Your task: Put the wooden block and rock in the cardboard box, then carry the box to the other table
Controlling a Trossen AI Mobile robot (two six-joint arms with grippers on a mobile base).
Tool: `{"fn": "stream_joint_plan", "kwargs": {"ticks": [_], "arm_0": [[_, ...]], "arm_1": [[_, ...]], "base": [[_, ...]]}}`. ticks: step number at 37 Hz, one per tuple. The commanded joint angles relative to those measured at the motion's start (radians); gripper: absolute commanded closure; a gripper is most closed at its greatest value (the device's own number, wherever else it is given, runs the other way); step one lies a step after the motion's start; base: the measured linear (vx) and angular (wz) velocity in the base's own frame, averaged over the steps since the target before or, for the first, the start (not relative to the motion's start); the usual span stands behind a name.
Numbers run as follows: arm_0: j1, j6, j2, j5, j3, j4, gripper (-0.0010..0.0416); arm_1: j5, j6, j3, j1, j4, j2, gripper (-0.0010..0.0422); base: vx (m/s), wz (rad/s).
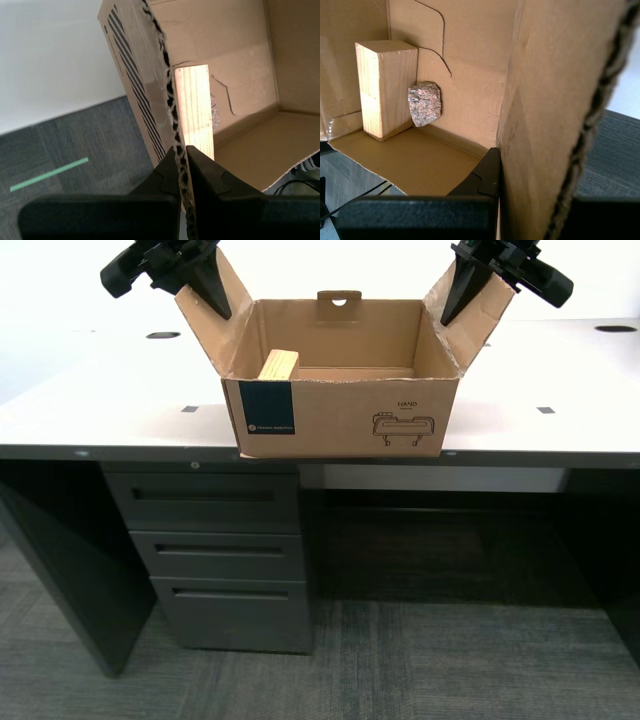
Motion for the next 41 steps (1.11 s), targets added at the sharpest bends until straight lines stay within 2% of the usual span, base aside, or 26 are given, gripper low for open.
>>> {"fn": "stream_joint_plan", "kwargs": {"ticks": [1, 4, 33, 41], "arm_0": [[0.005, 0.001, -0.004, -0.003, 0.001, 0.0, 0.0406], [0.005, -0.001, -0.007, -0.003, 0.001, 0.0, 0.0406], [0.009, -0.005, -0.008, -0.003, 0.001, 0.008, 0.0406], [0.014, 0.024, -0.008, -0.003, 0.001, 0.012, 0.0406]], "arm_1": [[0.004, -0.005, 0.002, -0.001, -0.009, -0.002, 0.0413], [0.005, -0.019, 0.002, -0.001, -0.007, -0.002, 0.0413], [0.004, -0.019, 0.002, 0.0, -0.004, -0.002, 0.0413], [0.004, 0.029, 0.002, 0.004, -0.004, -0.002, 0.0413]], "base": [[-0.047, 0.22], [-0.048, 0.234], [-0.046, 0.258], [-0.064, 0.389]]}}
